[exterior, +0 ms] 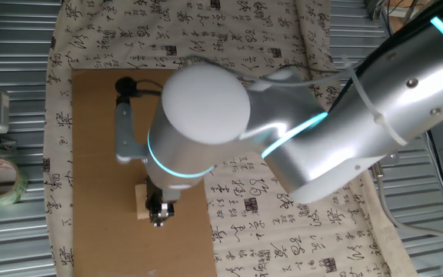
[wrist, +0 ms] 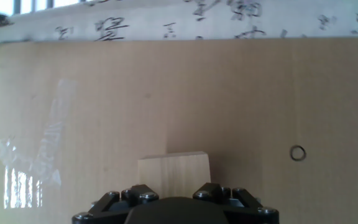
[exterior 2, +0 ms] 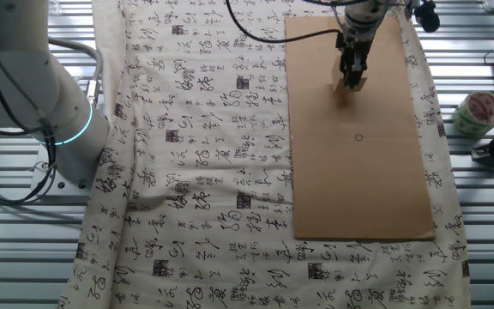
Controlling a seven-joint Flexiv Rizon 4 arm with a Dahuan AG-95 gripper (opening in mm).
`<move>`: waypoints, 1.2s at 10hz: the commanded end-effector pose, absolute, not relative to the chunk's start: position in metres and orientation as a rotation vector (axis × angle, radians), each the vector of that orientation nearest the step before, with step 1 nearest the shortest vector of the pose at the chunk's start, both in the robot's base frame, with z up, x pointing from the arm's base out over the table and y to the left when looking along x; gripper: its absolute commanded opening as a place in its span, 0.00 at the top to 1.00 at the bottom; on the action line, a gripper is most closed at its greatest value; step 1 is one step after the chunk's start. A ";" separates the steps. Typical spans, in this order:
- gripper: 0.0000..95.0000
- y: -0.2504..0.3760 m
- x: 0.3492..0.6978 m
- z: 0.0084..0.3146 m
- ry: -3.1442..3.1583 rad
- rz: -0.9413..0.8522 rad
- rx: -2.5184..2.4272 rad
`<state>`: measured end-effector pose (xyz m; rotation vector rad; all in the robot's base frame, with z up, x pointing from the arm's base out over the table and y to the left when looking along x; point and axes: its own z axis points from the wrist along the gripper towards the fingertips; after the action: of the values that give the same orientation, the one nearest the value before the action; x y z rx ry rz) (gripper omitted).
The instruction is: Grab the block and place it at the designated location
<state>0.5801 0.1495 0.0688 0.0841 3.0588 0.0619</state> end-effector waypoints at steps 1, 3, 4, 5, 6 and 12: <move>1.00 0.140 0.578 0.071 3.055 0.065 0.106; 1.00 0.134 0.577 0.072 3.050 0.061 0.133; 1.00 0.132 0.576 0.072 3.049 0.052 0.153; 1.00 0.131 0.576 0.072 3.048 0.048 0.167; 1.00 0.130 0.576 0.072 3.048 0.044 0.173; 1.00 0.122 0.574 0.068 3.041 0.046 0.125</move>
<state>0.5739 0.1220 0.0686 0.1257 3.0410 0.0447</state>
